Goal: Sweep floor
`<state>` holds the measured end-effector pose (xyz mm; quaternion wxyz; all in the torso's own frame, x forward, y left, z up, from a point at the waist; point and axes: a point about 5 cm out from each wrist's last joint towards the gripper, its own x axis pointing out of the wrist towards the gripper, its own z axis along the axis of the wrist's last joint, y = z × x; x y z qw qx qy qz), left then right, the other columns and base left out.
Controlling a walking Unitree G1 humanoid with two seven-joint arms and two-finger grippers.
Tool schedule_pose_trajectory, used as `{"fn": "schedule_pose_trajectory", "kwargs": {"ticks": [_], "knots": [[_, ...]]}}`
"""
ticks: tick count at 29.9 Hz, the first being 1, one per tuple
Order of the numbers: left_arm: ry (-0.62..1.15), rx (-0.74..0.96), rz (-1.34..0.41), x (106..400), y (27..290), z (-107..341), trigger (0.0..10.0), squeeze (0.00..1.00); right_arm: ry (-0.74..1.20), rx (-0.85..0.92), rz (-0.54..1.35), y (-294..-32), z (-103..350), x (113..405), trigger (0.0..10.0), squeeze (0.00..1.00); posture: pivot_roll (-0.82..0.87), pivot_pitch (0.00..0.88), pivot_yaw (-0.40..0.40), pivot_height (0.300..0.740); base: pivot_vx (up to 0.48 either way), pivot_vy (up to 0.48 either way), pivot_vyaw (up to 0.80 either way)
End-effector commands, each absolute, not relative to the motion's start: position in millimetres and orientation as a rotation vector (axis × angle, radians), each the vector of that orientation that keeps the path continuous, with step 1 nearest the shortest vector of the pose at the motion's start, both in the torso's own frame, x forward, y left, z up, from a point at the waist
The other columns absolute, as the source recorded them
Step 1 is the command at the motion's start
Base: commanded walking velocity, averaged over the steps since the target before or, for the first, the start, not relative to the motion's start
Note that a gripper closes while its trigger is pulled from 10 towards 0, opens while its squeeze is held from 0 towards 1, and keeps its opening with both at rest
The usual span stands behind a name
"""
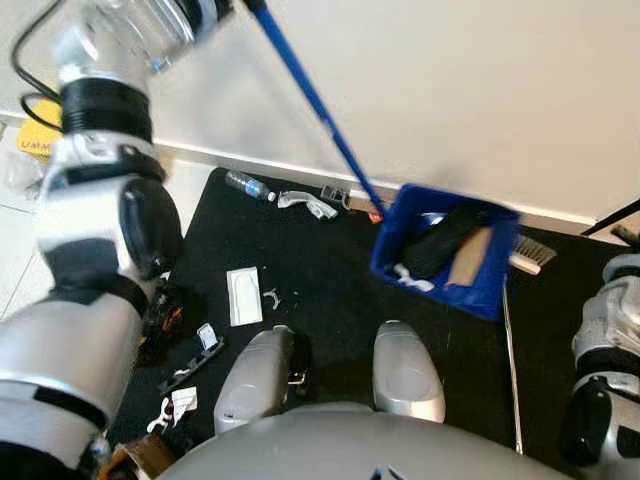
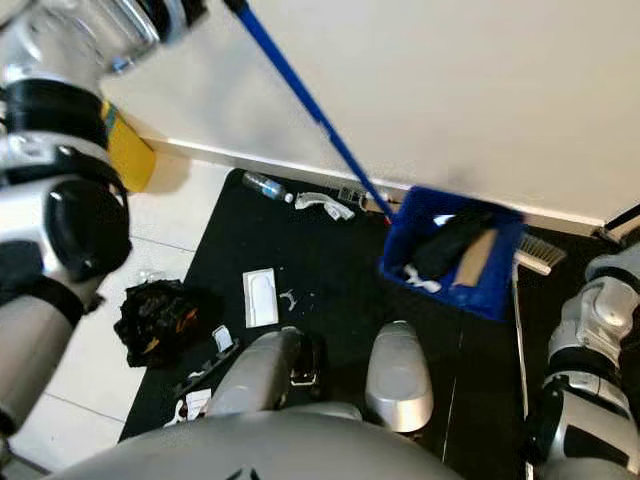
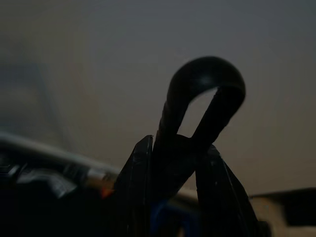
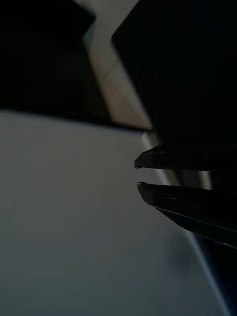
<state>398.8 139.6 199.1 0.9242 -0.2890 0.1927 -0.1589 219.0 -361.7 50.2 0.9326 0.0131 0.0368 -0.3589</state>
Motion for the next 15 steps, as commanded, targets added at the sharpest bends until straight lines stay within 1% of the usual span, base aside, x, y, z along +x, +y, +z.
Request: {"fn": "schedule_pose_trajectory", "kwargs": {"ticks": [1,3,4,5,6,7,10,11,12,13,15], "knots": [[0.336,-0.628,-0.319,399,142,203,10.0,0.00,0.086,0.039,-0.681,-348,44,224,10.0,0.00,-0.03,0.000,0.090,0.740,0.000,0.000,0.00],[0.367,-0.593,-0.264,394,142,180,10.0,0.00,0.090,0.056,-0.637,-335,41,232,10.0,0.00,-0.03,0.000,0.086,0.740,0.000,0.000,0.00],[0.367,-0.593,-0.264,394,142,180,10.0,0.00,0.090,0.056,-0.637,-335,41,232,10.0,0.00,-0.03,0.000,0.086,0.740,0.000,0.000,0.00],[0.372,-0.565,-0.232,392,143,171,10.0,0.00,0.090,0.063,-0.622,-331,40,234,10.0,0.00,-0.03,0.000,0.086,0.740,0.000,0.000,0.00],[0.364,-0.517,-0.179,389,146,157,10.0,0.00,0.092,0.061,-0.581,-321,39,240,10.0,0.00,-0.03,0.000,0.080,0.740,0.000,0.000,0.00],[0.364,-0.517,-0.179,389,146,157,10.0,0.00,0.092,0.061,-0.581,-321,39,240,10.0,0.00,-0.03,0.000,0.080,0.740,0.000,0.000,0.00],[0.338,-0.460,-0.096,380,152,133,10.0,0.00,0.085,0.064,-0.490,-297,37,251,10.0,0.00,-0.03,0.000,0.078,0.740,0.000,0.000,0.00],[0.338,-0.460,-0.096,380,152,133,10.0,0.00,0.085,0.064,-0.490,-297,37,251,10.0,0.00,-0.03,0.000,0.078,0.740,0.000,0.000,0.00],[0.330,-0.436,-0.073,374,153,121,10.0,0.00,0.079,0.076,-0.448,-285,37,256,10.0,0.00,-0.03,0.000,0.074,0.740,0.000,0.000,0.00],[0.328,-0.422,-0.068,371,152,116,10.0,0.00,0.078,0.084,-0.435,-281,36,258,10.0,0.00,-0.03,0.000,0.074,0.740,0.000,0.000,0.00],[0.329,-0.414,-0.067,369,152,113,10.0,0.00,0.077,0.090,-0.430,-279,36,259,10.0,0.00,-0.03,0.000,0.074,0.740,0.000,0.000,0.00]]}}
